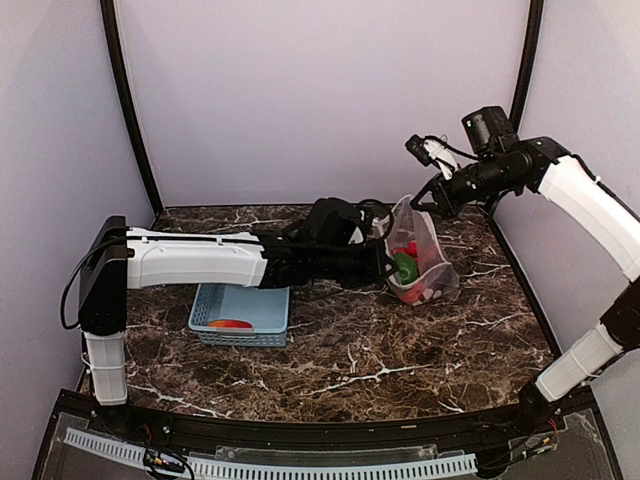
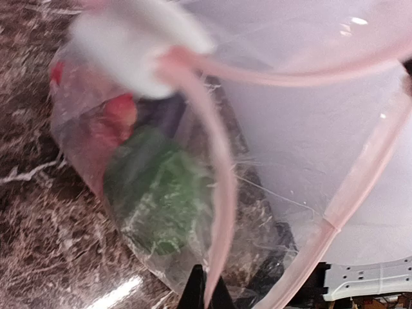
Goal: Place the food in the zip-top bag and seal the zipper
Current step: Adjust the zipper food storage bag at the center of the board.
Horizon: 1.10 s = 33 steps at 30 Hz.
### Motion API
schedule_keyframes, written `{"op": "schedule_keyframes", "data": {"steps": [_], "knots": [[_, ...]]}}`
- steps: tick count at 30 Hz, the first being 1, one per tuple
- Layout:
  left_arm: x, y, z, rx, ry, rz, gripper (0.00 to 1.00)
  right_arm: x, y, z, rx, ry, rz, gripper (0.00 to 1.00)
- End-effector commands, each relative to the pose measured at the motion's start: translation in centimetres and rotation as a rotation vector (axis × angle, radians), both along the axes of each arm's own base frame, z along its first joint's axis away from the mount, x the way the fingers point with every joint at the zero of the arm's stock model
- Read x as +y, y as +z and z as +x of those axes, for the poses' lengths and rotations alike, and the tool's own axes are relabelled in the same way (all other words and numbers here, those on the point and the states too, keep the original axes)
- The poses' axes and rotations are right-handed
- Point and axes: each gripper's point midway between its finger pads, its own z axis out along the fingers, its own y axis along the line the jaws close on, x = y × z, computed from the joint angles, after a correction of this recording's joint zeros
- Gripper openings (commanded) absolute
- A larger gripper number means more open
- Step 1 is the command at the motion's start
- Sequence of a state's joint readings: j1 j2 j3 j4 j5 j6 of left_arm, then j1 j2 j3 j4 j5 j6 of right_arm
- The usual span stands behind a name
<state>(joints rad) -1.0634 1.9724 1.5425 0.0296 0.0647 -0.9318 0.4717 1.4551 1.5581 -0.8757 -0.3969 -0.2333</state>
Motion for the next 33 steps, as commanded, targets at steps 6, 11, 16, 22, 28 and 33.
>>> {"op": "schedule_keyframes", "data": {"steps": [6, 11, 16, 22, 28, 33], "knots": [[0.5, 10.2, 1.2, -0.284, 0.033, -0.039, 0.01, -5.1, 2.0, 5.9, -0.225, -0.265, -0.228, 0.00], [-0.4, 6.7, 1.4, -0.187, 0.007, -0.021, 0.01, -4.6, 3.1, 5.5, -0.232, -0.248, -0.188, 0.00], [-1.3, 7.3, 2.0, -0.211, -0.028, -0.048, 0.02, -6.0, 6.2, 7.2, -0.328, -0.321, -0.215, 0.00], [-1.1, 11.0, 2.7, -0.366, -0.139, 0.005, 0.63, -6.9, 9.5, 8.6, -0.378, -0.380, -0.167, 0.00], [5.9, 6.9, 2.9, -0.406, -0.096, 0.277, 0.80, -5.1, 5.7, 6.6, -0.257, -0.277, -0.109, 0.00], [16.3, 1.0, 3.4, -0.313, -0.051, 0.442, 0.80, -3.5, 1.0, 3.8, -0.144, -0.161, -0.065, 0.00]]}}
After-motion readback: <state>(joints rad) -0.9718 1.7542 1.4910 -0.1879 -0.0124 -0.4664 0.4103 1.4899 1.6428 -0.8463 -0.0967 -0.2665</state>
